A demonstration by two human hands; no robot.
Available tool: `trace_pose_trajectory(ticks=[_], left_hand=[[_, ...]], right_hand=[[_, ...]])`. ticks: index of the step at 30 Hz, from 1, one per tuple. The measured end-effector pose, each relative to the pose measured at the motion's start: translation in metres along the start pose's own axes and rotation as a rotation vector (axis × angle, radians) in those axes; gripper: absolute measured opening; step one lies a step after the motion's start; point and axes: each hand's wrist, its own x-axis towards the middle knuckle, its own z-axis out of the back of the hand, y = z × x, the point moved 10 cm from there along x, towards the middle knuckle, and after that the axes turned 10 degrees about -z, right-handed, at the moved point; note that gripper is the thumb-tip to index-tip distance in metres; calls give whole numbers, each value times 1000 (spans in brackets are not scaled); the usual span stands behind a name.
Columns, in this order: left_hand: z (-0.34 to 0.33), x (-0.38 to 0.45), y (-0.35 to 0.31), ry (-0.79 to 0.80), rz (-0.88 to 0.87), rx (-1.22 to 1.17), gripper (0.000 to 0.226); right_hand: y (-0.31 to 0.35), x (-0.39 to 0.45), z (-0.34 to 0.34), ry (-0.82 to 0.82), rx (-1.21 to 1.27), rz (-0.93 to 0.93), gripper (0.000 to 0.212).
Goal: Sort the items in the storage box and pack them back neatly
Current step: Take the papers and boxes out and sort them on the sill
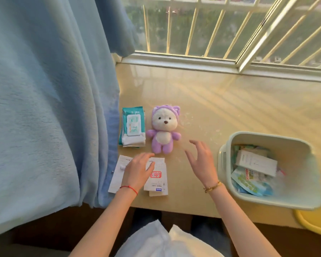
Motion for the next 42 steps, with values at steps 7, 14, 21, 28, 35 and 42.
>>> trace_pose_trajectory(ticks=[7,14,21,28,35,42], left_hand=[[-39,12,-120,-101,-60,22,28],[-103,28,-233,-181,-76,32,26],[-189,58,-291,-59,-27,-1,31],[-258,77,-266,92,119,31,36],[-296,82,-244,152,233,4,37],[-321,97,-251,183,227,-54,43]], right_hand=[[-136,-38,120,-49,-143,-31,35],[-261,-36,193,3,-166,-84,39],[-319,3,191,129,-224,-69,50],[-328,52,127,298,-375,-28,63],[-349,66,97,326,-426,-42,69],[-381,52,144,120,-19,-337,49]])
